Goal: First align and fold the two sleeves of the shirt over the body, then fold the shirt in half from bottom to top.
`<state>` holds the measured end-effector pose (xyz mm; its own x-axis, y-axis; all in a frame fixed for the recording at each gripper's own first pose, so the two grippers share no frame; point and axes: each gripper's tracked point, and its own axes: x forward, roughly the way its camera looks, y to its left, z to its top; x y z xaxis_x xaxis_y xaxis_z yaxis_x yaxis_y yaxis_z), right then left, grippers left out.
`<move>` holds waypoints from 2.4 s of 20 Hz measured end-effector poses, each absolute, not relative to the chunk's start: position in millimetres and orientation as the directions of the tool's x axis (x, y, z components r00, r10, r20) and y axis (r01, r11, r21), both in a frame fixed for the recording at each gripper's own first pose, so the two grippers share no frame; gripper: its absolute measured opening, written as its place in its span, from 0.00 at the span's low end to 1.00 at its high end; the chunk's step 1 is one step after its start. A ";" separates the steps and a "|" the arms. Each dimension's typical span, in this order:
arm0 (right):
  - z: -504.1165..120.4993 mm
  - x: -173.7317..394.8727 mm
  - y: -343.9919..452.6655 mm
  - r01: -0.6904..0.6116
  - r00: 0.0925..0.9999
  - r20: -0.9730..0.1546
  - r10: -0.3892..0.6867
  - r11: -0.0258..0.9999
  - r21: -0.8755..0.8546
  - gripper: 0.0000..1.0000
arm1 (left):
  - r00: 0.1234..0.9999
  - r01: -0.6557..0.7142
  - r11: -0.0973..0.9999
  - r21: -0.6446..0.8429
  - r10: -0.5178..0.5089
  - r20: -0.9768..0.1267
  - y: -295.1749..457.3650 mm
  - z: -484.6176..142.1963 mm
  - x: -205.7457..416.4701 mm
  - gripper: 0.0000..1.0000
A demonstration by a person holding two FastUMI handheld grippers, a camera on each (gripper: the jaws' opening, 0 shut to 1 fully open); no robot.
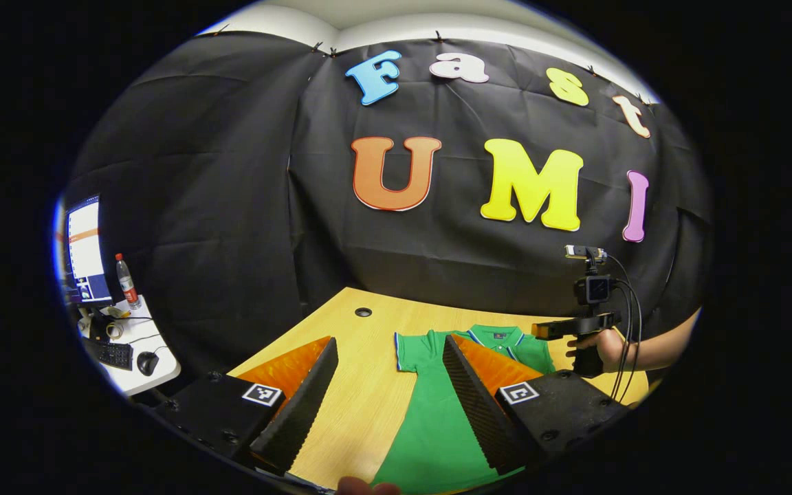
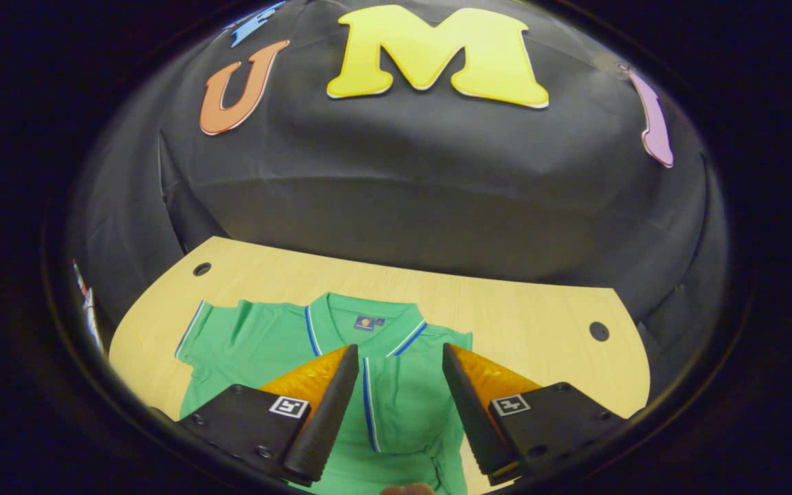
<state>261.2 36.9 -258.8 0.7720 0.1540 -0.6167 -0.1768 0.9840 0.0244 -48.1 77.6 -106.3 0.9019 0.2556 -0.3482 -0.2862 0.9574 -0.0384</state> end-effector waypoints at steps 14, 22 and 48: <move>-113.9 124.8 -20.8 -0.201 0.879 -0.454 0.144 0.976 -0.080 0.86 | 0.922 -0.095 0.964 -0.248 -0.009 -0.388 100.0 -160.2 35.9 0.98; -83.9 62.5 -36.6 -0.135 0.883 -0.453 0.120 0.991 -0.002 0.86 | 0.834 -0.050 0.963 -0.266 -0.106 -0.541 103.0 -251.9 77.4 0.99; -119.7 3.2 -107.8 0.010 0.817 -0.576 -0.010 1.000 -0.003 0.84 | 0.711 -0.180 0.968 -0.173 0.006 -0.703 111.8 -416.4 169.4 0.86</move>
<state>3.2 -107.8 -119.7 0.8171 -0.0098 -0.5764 0.0100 0.9999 -0.0029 169.4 111.8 -416.4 0.7111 0.0064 -0.7031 -0.1801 0.9682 -0.1734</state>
